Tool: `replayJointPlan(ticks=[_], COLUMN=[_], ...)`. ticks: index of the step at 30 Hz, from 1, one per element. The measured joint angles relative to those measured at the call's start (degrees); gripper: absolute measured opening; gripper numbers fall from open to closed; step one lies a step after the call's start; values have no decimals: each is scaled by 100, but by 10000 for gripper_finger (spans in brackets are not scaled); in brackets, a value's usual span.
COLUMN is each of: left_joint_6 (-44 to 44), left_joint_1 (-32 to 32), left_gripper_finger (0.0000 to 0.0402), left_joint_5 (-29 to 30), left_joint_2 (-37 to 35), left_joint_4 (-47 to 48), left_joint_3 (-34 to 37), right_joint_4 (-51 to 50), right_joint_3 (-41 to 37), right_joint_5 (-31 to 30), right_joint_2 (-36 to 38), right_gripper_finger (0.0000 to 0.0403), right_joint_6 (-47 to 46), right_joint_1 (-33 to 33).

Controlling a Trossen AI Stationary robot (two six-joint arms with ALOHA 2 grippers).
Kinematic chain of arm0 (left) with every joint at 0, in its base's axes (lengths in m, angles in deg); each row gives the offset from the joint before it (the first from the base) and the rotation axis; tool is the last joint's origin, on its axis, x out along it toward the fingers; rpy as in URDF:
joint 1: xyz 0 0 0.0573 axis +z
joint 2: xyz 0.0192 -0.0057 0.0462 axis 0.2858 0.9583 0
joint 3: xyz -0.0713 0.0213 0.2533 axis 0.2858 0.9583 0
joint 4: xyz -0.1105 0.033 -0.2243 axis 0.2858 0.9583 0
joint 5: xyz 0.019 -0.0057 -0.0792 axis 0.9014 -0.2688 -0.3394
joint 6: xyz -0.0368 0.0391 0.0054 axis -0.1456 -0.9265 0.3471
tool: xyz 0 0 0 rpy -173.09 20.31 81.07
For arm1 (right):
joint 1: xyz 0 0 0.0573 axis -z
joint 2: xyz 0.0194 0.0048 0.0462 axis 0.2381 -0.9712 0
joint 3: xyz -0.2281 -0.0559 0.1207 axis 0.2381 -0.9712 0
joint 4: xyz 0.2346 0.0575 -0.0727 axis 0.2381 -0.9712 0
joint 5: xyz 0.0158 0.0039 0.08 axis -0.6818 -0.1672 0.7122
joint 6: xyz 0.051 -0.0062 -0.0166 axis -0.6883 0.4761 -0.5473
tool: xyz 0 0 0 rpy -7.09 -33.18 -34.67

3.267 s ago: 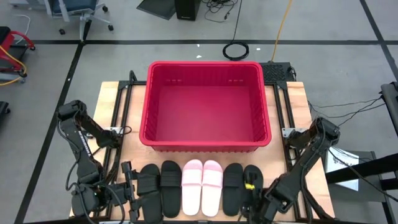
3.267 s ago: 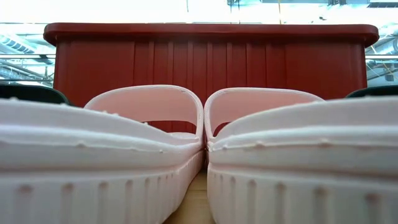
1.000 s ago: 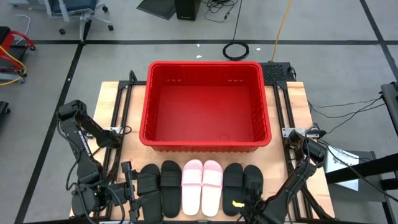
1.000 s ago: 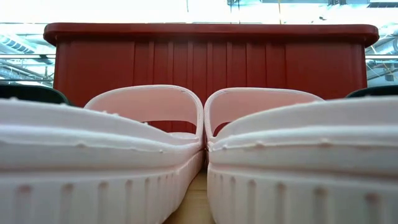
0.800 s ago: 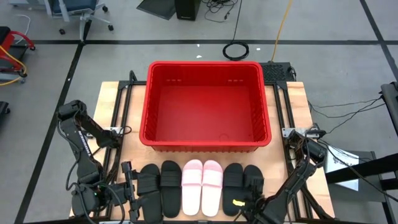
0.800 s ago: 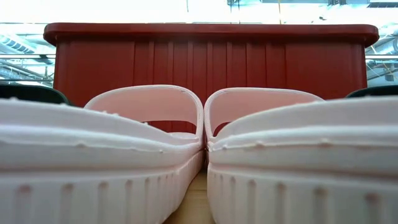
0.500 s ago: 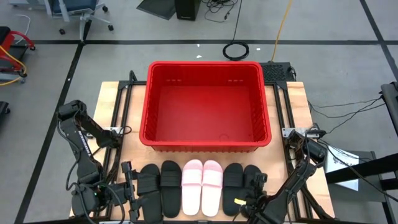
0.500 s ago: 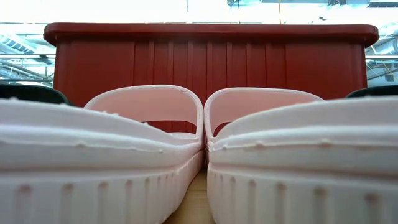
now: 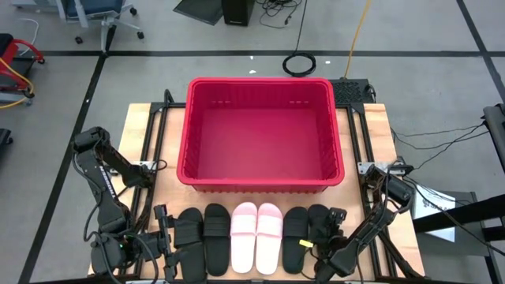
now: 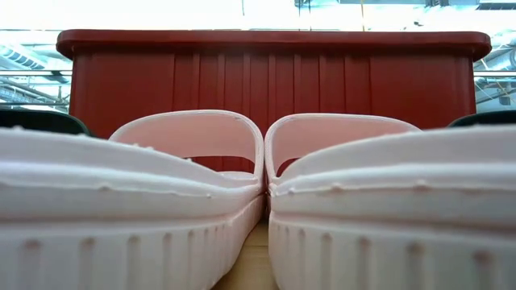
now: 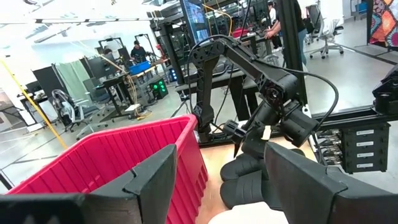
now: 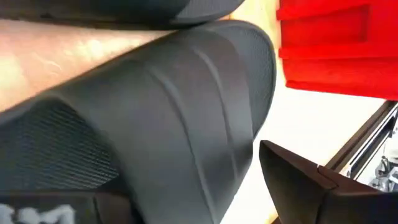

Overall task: Pick and place slides into bin
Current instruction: Put the black slide into the red bin

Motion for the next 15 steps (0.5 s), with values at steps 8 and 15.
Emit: replayJointPlan(ticks=[8,15], left_joint_6=[2,9], left_joint_1=[0,0], left_gripper_finger=[250,250], left_joint_5=[0,0], left_joint_2=[0,0], left_joint_4=[-1,1], left_joint_3=[0,0], right_joint_4=[450,439], right_joint_3=[-131,-131], right_joint_5=[66,0], right_joint_2=[-1,0], right_gripper_finger=[173,154], right_joint_6=[-29,123], right_joint_1=[-2,27])
